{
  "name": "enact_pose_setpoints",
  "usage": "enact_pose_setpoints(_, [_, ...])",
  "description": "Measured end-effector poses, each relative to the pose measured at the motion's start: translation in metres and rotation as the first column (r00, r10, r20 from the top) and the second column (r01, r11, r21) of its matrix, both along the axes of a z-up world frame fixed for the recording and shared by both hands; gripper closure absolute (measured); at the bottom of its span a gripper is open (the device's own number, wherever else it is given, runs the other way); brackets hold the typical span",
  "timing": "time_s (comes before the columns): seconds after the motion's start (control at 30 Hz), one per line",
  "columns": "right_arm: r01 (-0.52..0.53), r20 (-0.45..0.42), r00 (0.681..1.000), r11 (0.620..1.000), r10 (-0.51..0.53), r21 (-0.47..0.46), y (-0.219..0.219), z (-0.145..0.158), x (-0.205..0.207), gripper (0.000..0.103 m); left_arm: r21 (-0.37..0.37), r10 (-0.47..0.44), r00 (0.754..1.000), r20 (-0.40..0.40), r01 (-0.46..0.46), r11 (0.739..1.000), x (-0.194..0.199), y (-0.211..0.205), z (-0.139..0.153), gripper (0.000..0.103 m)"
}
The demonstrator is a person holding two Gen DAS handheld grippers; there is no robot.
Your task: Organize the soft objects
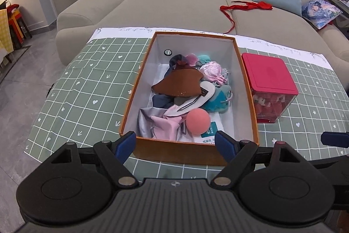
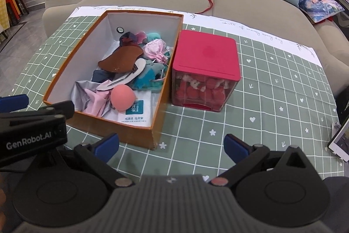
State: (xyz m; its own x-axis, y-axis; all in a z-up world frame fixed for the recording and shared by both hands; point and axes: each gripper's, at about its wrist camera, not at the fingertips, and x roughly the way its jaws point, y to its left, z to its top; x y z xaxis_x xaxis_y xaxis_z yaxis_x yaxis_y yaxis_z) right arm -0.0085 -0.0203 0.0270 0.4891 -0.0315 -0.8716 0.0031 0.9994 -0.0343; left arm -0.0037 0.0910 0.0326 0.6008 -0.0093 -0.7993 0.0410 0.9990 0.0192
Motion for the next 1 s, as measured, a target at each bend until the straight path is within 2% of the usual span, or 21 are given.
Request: enact_pose_setpoints(1.0, [0.008,0.023,1.0,1.0,-0.008,-0.002,-0.0023,0.0028,-0.0035,0.003,0.02,-0.001,1.0,0.009,0.0,1.0,-0.0016,-0.0018,0.0034,0.007])
